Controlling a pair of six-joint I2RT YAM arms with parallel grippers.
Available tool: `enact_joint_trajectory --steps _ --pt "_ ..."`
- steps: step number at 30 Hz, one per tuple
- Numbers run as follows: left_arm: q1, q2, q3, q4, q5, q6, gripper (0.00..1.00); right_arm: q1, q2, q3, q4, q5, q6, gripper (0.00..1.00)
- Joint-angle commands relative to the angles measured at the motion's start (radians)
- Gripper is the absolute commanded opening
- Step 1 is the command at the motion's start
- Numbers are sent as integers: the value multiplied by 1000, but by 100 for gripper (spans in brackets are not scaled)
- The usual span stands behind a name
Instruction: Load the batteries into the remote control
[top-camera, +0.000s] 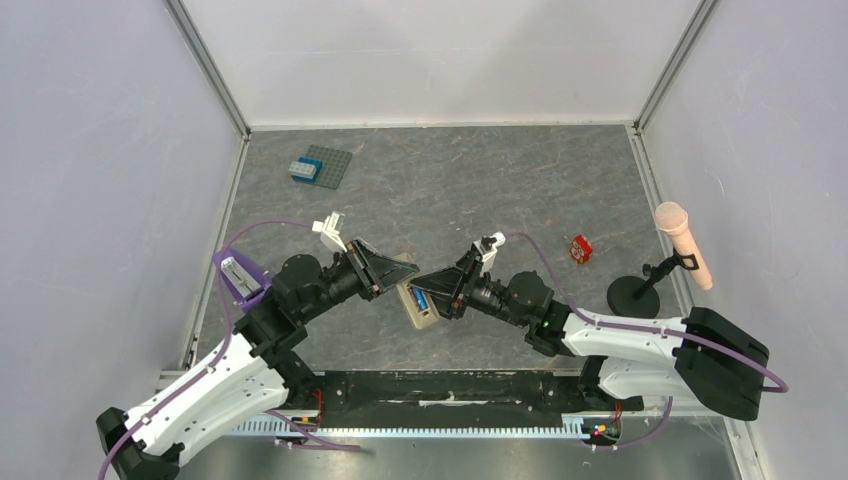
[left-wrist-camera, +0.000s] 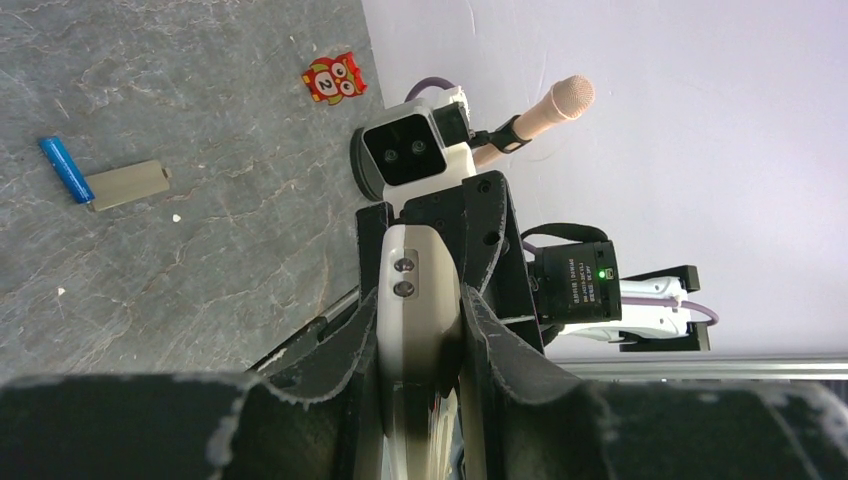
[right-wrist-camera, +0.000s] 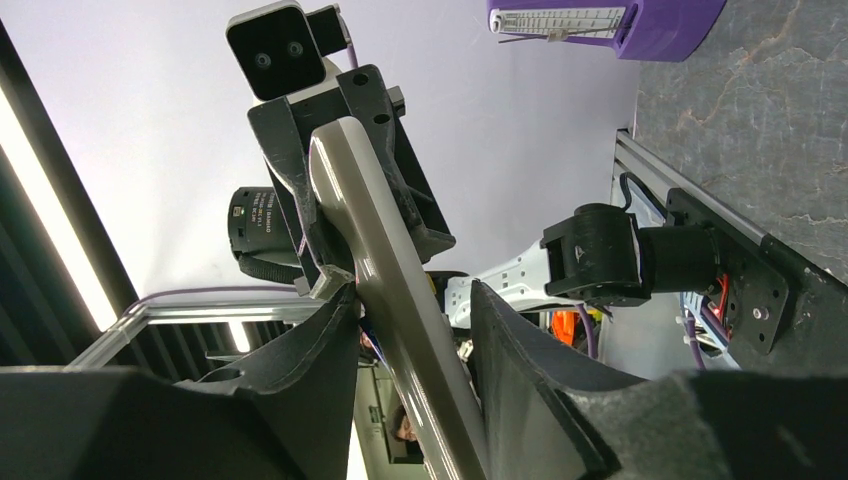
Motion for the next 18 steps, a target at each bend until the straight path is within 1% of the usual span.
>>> enact_joint_trajectory --steps 1,8,18 --pt "-1 -43 94 103 -55 -19 2 -6 -1 -28 -133 1 -38 26" --pt "-1 -58 108 79 -108 -3 2 -6 -5 -19 -184 -23 -77 23" --pt "-1 -69 123 80 -137 -43 2 -7 -14 5 -320 -26 -199 23"
